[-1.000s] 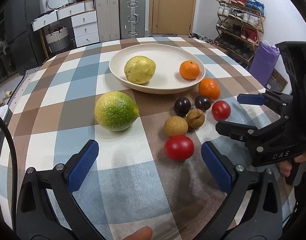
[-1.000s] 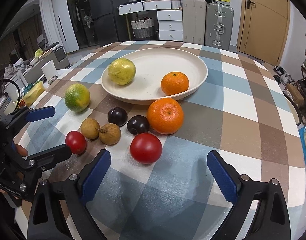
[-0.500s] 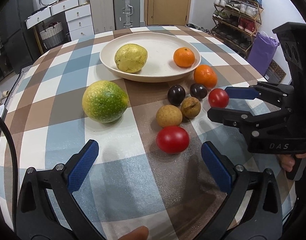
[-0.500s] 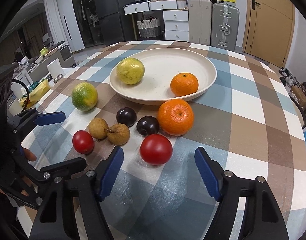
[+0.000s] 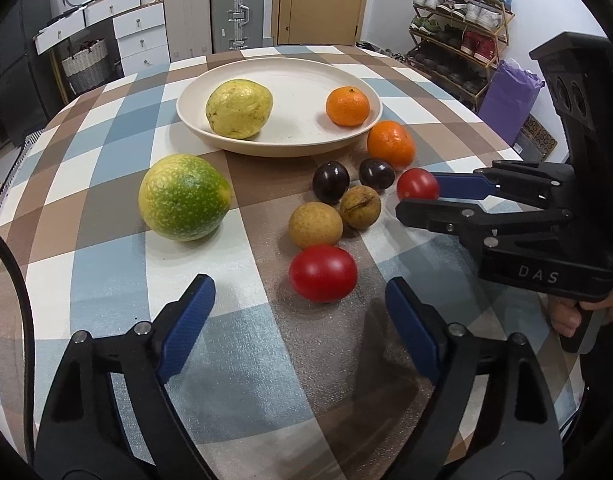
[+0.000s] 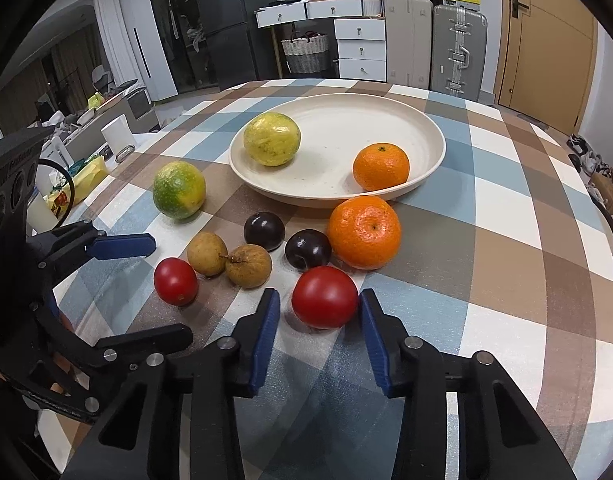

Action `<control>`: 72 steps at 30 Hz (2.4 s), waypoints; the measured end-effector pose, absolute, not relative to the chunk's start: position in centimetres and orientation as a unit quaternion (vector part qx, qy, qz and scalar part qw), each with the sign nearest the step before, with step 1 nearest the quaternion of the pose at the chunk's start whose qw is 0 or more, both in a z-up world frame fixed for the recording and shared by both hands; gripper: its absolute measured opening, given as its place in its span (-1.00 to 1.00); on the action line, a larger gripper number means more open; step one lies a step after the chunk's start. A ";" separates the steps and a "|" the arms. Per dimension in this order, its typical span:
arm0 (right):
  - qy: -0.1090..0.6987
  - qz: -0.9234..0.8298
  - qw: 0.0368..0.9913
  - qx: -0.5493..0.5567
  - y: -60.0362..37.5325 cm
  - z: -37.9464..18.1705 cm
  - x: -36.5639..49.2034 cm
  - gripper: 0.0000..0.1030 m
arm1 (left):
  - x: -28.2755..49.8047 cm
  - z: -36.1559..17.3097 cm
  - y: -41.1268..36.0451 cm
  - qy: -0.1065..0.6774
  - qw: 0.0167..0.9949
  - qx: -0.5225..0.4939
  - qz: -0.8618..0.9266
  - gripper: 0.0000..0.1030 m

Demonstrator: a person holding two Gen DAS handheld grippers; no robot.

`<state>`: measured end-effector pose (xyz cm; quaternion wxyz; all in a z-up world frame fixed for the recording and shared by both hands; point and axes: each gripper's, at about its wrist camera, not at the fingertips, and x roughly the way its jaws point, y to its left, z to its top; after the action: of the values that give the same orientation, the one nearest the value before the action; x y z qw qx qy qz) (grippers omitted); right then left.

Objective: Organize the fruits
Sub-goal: 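Grasp a red tomato with the right tool while the left tool grasps another tomato, then carry both red tomatoes into the white plate and open both tools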

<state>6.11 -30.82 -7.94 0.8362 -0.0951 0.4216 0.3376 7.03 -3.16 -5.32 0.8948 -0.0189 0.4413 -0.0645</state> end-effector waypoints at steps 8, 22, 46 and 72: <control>0.417 0.347 0.834 -0.098 -30.6 -7.8 5.5 -0.36 | 6.8 -5.0 -3.5 0.434 0.897 -0.016 -0.080 0.04; 0.411 0.351 0.836 -0.095 -30.7 -7.5 5.4 -0.36 | 6.2 -4.4 -3.7 0.416 0.903 -0.018 -0.106 -0.43; 0.349 0.368 0.860 -0.050 -32.0 -4.3 4.8 -0.36 | 5.9 -0.7 -1.6 0.348 0.934 -0.050 -0.071 -0.43; 0.318 0.359 0.877 -0.030 -32.2 -1.6 9.4 -0.36 | 13.2 1.0 -0.7 0.329 0.942 -0.051 -0.050 -0.43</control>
<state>9.37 -32.17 -1.58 0.8769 -0.0301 0.3185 0.3588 13.23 -0.73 1.03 0.9416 -0.0514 0.3290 -0.0503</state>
